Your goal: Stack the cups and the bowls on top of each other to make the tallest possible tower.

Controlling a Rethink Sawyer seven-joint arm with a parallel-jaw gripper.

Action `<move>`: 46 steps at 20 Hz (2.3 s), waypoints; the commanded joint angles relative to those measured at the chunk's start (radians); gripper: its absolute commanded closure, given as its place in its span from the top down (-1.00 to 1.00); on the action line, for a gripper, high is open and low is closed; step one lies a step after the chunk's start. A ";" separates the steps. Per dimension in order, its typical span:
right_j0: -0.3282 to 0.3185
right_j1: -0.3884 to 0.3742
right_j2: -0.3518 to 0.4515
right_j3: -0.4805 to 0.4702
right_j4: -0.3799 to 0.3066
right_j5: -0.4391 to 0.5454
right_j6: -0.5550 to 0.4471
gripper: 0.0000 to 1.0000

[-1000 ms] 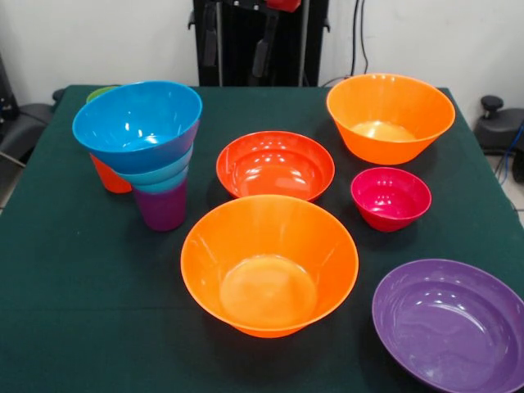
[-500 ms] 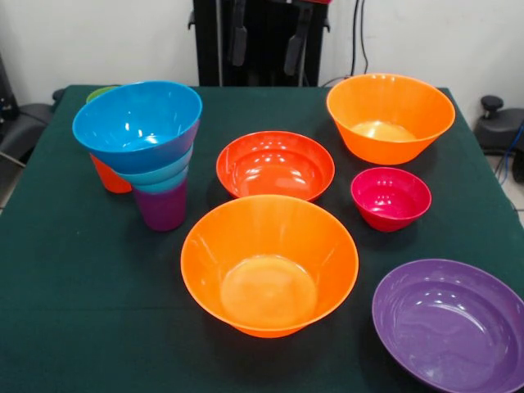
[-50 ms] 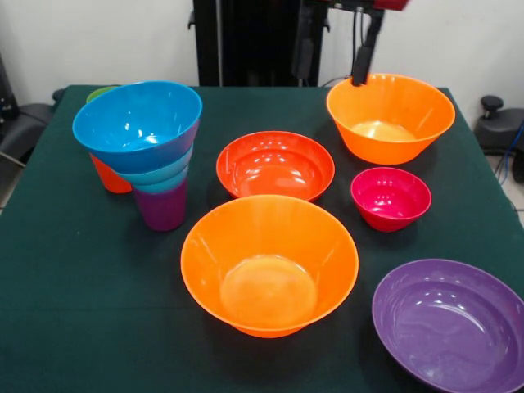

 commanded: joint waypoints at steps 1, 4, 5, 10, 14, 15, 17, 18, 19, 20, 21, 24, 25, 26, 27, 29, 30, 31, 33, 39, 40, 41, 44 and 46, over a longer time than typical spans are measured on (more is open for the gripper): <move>0.048 0.182 0.053 -0.206 0.021 0.158 0.142 1.00; 0.074 0.254 0.028 -0.329 0.029 0.208 0.182 1.00; 0.083 0.277 0.016 -0.376 0.031 0.233 0.199 1.00; 0.105 0.392 -0.033 -0.592 0.053 0.324 0.277 1.00; 0.086 0.515 -0.053 -0.815 0.070 0.420 0.305 1.00; 0.081 0.549 -0.055 -0.871 0.072 0.443 0.311 1.00; 0.073 0.611 -0.059 -0.977 0.073 0.484 0.319 1.00; 0.070 0.636 -0.061 -1.022 0.072 0.506 0.320 1.00; 0.068 0.651 -0.062 -1.052 0.072 0.523 0.322 1.00; 0.066 0.667 -0.063 -1.082 0.071 0.540 0.323 1.00; 0.066 0.676 -0.066 -1.102 0.071 0.556 0.326 1.00; 0.070 0.696 -0.074 -1.140 0.075 0.586 0.339 1.00; 0.072 0.701 -0.077 -1.146 0.078 0.590 0.345 1.00; 0.073 0.713 -0.080 -1.164 0.081 0.597 0.350 1.00; 0.076 0.721 -0.084 -1.171 0.083 0.596 0.358 1.00; 0.079 0.748 -0.090 -1.211 0.090 0.606 0.370 1.00; 0.080 0.767 -0.092 -1.238 0.094 0.614 0.375 1.00; 0.082 0.773 -0.093 -1.242 0.097 0.613 0.380 1.00; 0.083 0.795 -0.096 -1.273 0.105 0.622 0.384 1.00; 0.088 0.804 -0.106 -1.271 0.129 0.603 0.373 1.00; 0.088 0.803 -0.107 -1.268 0.132 0.599 0.370 1.00; 0.088 0.802 -0.110 -1.262 0.134 0.593 0.365 1.00; 0.087 0.804 -0.118 -1.251 0.142 0.575 0.353 1.00; 0.085 0.811 -0.124 -1.257 0.150 0.570 0.345 1.00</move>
